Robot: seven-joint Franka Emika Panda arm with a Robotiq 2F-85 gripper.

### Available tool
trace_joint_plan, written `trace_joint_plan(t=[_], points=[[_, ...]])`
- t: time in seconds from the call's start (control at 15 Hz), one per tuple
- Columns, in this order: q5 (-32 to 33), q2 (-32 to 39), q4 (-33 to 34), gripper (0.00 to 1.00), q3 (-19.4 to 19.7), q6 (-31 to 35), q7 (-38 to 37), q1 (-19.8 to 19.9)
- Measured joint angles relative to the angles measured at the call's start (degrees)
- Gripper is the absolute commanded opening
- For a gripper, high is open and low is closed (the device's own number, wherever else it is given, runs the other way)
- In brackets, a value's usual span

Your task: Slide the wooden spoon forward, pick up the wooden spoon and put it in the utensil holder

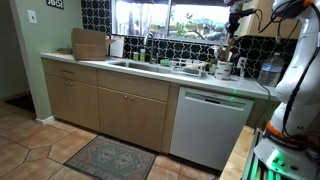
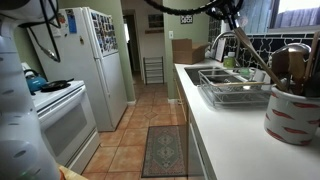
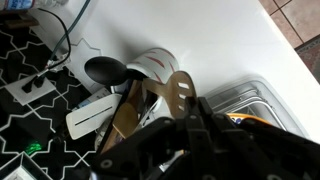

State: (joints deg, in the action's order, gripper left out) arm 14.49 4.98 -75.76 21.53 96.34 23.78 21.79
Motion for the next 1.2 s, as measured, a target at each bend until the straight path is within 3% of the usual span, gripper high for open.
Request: trace_joint_plan(t=[0.47, 1.2], points=[[-11.1, 4.3, 5.0, 0.01, 1.7, -0.6, 3.9, 6.5], [-22.2, 15.7, 20.0, 0.01, 0.0, -10.8, 3.0, 16.6]])
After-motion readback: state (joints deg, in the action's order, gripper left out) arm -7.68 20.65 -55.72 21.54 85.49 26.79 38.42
